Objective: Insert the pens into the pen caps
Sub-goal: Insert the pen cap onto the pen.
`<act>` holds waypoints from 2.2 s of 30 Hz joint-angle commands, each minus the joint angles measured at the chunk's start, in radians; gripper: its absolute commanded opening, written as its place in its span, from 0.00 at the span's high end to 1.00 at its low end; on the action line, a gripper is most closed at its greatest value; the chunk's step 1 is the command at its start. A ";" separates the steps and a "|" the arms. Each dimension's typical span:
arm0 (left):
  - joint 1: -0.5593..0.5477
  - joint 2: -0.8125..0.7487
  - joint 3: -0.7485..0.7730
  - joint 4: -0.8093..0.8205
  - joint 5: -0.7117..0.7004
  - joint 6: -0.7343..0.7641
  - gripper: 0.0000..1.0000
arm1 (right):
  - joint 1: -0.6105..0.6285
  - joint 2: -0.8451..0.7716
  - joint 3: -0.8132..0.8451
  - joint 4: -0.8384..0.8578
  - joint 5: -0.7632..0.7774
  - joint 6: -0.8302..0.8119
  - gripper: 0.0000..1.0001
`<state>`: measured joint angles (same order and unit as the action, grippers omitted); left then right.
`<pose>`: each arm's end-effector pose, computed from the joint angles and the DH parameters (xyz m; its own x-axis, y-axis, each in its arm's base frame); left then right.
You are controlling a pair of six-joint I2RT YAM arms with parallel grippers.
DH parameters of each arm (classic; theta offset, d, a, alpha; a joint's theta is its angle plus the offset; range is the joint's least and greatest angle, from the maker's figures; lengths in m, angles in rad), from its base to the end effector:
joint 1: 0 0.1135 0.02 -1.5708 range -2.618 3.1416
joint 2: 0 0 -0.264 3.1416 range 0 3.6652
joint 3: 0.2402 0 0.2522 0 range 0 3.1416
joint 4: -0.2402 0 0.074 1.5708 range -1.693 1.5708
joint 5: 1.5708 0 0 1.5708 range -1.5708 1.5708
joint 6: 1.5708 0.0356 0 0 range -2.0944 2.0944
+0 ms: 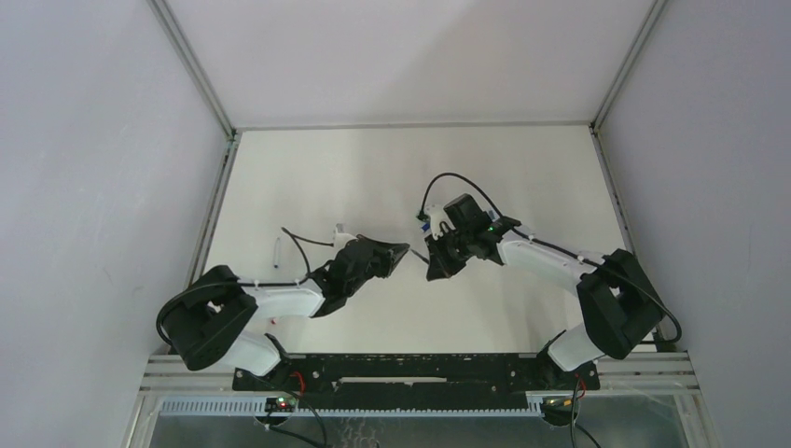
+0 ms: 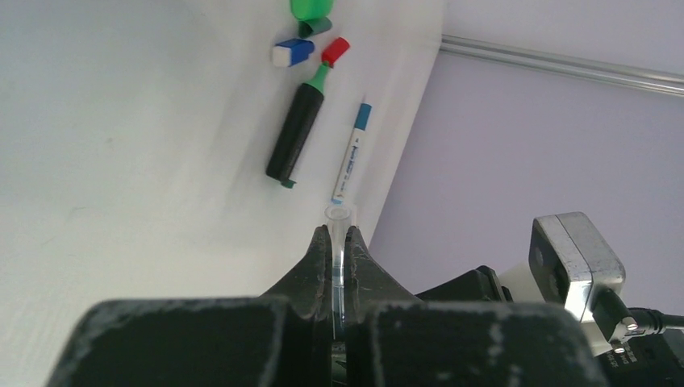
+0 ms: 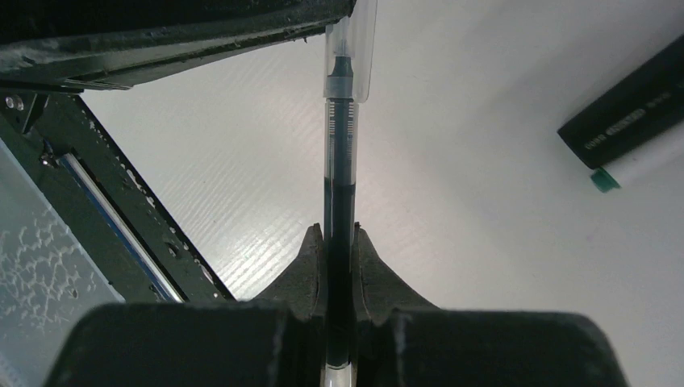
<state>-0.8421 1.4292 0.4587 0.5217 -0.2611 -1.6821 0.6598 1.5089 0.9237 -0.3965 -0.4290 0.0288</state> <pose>0.1855 -0.1940 0.1596 -0.5303 -0.8477 -0.0112 -0.3500 0.2310 -0.9078 0.2280 0.1957 0.2033 -0.6780 -0.4928 -0.5454 -0.7208 0.5913 0.3617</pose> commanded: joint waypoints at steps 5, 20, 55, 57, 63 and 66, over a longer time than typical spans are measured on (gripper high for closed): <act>-0.089 -0.008 0.052 0.113 0.158 0.008 1.00 | -0.017 -0.121 -0.004 0.179 0.012 -0.102 1.00; -0.103 0.063 0.056 0.279 0.202 0.014 1.00 | -0.028 -0.254 -0.043 0.199 -0.106 -0.195 1.00; -0.104 -0.147 0.058 0.148 0.142 0.228 0.61 | -0.176 -0.298 -0.095 0.297 -0.374 -0.055 1.00; -0.105 -0.169 0.052 0.133 0.139 0.248 0.56 | -0.185 -0.304 -0.100 0.304 -0.390 -0.049 1.00; -0.104 -0.263 0.013 0.110 0.128 0.366 0.44 | -0.216 -0.322 -0.107 0.317 -0.457 -0.044 1.00; -0.104 -0.346 -0.006 0.110 0.127 0.480 0.37 | -0.237 -0.333 -0.110 0.313 -0.517 -0.056 1.00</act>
<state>-0.9405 1.1927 0.4835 0.6231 -0.1333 -1.3769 0.4446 1.2102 0.8204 -0.1280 -0.8501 -0.0277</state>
